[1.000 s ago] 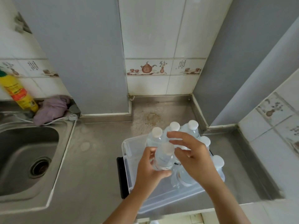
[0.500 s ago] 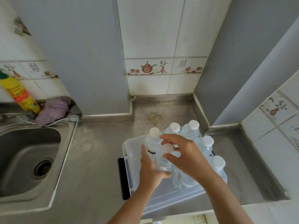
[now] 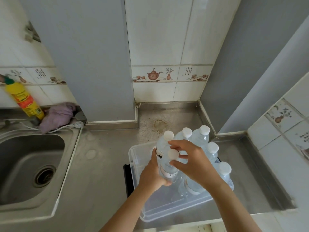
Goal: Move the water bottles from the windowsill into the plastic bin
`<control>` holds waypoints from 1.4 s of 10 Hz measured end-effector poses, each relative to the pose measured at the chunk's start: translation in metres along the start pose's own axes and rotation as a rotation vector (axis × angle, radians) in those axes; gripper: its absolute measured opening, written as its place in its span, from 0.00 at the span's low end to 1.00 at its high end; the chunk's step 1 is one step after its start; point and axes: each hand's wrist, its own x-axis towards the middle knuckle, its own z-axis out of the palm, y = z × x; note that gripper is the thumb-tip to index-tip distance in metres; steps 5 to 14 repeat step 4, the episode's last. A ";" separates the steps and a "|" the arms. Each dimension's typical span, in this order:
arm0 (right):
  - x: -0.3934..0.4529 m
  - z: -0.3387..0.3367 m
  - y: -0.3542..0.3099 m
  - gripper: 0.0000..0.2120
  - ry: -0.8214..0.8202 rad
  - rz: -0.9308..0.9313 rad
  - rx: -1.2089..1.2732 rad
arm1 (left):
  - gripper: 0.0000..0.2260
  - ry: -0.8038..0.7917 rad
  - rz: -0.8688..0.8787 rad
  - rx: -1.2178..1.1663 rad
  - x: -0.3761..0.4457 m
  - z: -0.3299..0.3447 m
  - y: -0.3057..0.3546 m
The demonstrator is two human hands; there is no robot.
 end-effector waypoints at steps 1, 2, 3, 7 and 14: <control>-0.002 -0.002 -0.002 0.26 0.009 0.004 -0.032 | 0.64 -0.044 -0.069 -0.070 0.001 0.000 0.001; -0.004 -0.004 -0.006 0.24 0.005 0.020 -0.058 | 0.66 -0.017 -0.127 -0.141 0.000 0.007 0.004; -0.008 -0.009 -0.004 0.24 0.003 0.029 -0.064 | 0.66 0.050 -0.147 -0.185 0.000 0.013 0.003; -0.010 -0.014 -0.006 0.22 -0.004 0.036 -0.090 | 0.67 0.072 -0.127 -0.171 -0.003 0.014 0.004; -0.010 -0.014 -0.006 0.22 -0.004 0.036 -0.090 | 0.67 0.072 -0.127 -0.171 -0.003 0.014 0.004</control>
